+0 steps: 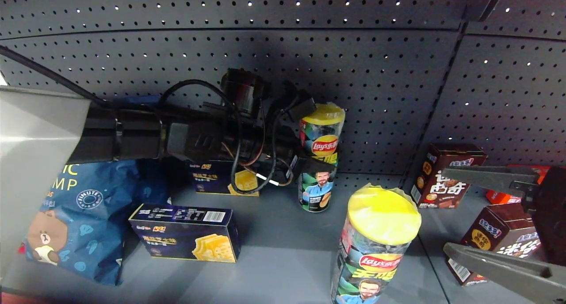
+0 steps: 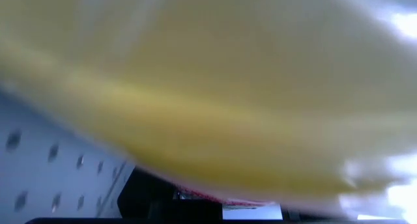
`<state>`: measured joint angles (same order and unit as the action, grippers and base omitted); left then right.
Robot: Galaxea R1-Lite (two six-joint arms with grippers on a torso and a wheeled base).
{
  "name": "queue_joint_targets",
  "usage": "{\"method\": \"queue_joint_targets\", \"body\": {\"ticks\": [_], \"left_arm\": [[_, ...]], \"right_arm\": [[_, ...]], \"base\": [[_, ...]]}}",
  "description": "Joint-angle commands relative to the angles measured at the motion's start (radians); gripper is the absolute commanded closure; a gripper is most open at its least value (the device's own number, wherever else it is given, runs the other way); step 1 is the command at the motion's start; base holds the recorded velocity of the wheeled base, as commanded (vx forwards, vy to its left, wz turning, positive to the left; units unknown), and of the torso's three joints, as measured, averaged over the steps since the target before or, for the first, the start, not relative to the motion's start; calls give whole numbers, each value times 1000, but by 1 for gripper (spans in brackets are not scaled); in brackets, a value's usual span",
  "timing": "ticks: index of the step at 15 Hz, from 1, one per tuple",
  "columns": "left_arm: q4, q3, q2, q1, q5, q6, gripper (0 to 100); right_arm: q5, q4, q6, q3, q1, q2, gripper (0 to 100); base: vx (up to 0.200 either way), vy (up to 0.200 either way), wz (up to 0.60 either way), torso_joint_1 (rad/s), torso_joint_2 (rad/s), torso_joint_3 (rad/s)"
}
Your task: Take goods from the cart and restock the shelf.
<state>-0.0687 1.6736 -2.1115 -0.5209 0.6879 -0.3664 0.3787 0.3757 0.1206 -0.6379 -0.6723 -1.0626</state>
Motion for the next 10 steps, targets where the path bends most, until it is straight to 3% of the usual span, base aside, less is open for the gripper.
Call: {"method": "queue_joint_targets", "body": {"ticks": [1,10], "left_arm": [[-3,60,-64,7,9,1,100],[-2,144,-142,-7,9,1,100]], "right_arm": [[0,0,1,1,0,-4,0],[0,0,1,9,2,-4,0]], "base": [[0,0,0,0,0,0],[0,0,0,0,0,0]]}}
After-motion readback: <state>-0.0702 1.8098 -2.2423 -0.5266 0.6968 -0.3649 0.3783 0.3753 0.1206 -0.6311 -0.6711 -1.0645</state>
